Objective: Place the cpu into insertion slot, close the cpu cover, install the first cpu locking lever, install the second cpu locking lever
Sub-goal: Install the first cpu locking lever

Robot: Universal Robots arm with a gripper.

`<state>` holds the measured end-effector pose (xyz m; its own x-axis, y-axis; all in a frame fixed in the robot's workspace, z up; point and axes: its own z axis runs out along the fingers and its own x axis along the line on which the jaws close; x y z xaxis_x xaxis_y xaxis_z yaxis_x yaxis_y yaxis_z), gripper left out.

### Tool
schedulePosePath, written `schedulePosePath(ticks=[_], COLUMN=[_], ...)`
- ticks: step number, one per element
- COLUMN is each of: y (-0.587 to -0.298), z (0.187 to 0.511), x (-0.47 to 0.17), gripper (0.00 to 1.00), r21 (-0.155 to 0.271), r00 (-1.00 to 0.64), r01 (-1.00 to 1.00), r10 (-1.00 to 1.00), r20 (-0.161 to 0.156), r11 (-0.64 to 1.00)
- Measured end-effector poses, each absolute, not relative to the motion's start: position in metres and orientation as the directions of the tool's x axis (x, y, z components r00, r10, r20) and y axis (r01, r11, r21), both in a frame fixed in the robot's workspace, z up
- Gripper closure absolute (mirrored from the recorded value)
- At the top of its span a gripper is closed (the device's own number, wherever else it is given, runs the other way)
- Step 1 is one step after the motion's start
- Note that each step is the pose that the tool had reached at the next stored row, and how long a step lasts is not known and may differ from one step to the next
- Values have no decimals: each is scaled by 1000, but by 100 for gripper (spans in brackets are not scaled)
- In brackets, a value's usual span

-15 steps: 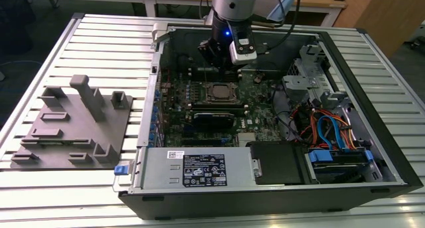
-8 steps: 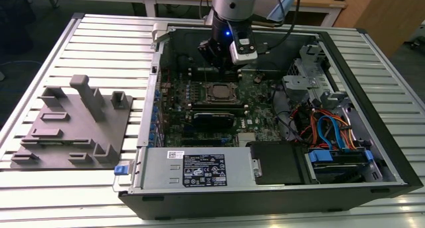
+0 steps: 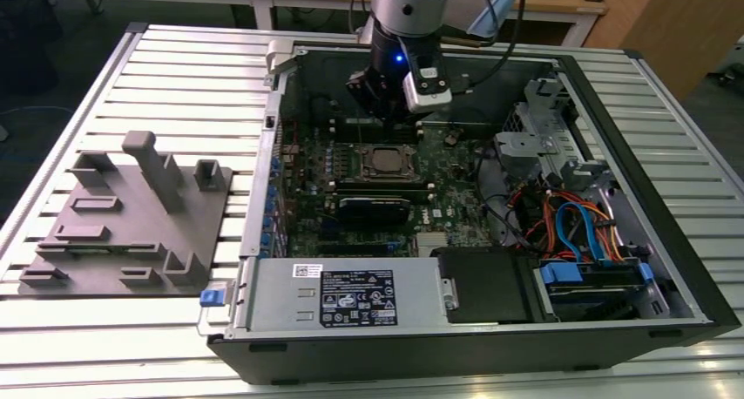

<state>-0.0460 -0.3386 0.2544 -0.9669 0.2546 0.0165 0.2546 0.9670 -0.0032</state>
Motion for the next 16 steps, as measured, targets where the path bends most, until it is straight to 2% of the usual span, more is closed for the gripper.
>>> schedulePosePath(ticks=[16], y=[-339], z=[254], x=[-46], gripper=[90], r21=[-3], r00=[-975], r01=[223], r10=[223], r20=[16], r11=[975])
